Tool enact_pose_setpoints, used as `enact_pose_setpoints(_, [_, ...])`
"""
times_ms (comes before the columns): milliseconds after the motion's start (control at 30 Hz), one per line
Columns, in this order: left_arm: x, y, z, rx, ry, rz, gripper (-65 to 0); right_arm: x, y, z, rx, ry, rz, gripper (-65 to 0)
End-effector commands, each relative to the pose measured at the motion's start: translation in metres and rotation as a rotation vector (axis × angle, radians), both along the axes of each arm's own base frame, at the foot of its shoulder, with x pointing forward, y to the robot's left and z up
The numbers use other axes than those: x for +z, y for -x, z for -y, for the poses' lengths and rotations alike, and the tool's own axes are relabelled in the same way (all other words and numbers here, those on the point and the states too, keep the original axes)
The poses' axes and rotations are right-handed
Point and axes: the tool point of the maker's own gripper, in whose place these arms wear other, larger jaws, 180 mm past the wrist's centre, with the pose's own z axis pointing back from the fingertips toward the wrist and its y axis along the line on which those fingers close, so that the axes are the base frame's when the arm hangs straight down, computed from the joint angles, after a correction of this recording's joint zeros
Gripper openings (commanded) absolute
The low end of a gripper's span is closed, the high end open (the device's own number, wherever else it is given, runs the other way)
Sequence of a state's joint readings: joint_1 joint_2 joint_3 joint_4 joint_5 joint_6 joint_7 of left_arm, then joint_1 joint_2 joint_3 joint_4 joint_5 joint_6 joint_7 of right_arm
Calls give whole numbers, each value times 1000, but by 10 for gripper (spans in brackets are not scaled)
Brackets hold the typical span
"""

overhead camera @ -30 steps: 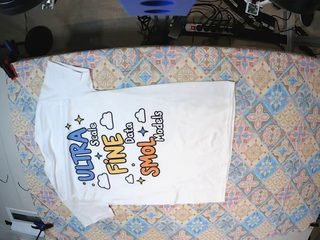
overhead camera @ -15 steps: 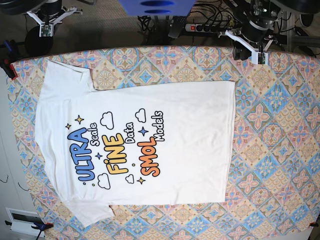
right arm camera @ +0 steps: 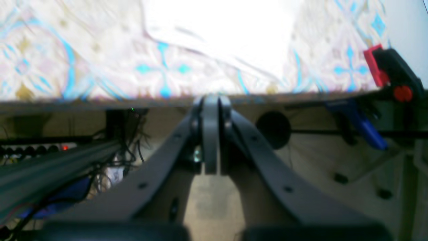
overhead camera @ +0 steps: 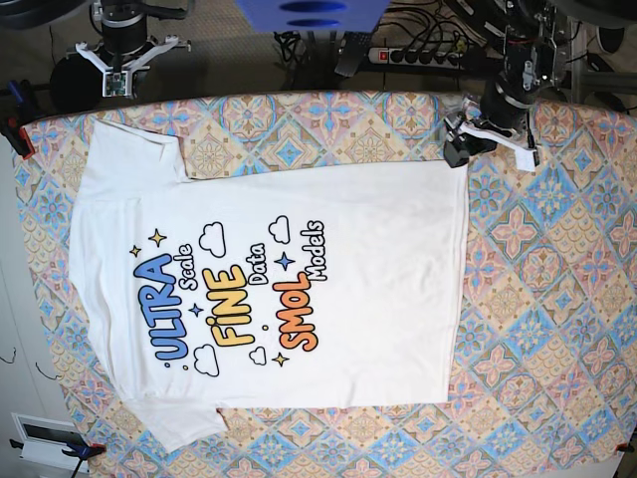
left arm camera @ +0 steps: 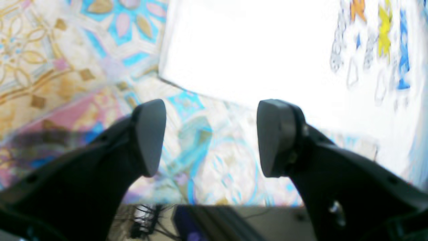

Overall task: Fold the T-shirt properly
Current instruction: 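Move both grippers down to the shirt's shoulder corners at the collar edge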

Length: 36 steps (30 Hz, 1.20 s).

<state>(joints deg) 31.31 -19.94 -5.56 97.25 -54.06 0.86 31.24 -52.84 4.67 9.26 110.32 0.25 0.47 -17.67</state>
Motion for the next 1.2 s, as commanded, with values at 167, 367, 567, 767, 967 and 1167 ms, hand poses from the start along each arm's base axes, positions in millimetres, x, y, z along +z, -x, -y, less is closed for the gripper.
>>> enact_pose_setpoints(167, [-3,-19,-11,86,57,29,-230,6,0,3,3,14,17,-650])
enact_pose_setpoints(367, [-9,-29,-2,114,90,34,-230,6,0,3,3,14,17,-650])
enact_pose_setpoints(567, [-27,-33,22,78,137,-16,-231,8,-7,3,3,14,33,-650])
enact_pose_setpoints(767, [-36,-38,27,94,157,-32,-317,7,-6,3,1,12,28,-648])
enact_pose_setpoints(967, [-36,-38,26,95,157,-33,-650,0,-18,5,-27,6,-13,-648])
enact_pose_setpoints(1167, [-38,-35,25,94,152,-41,-650,0,-45,8,-53,-2,-9,-590])
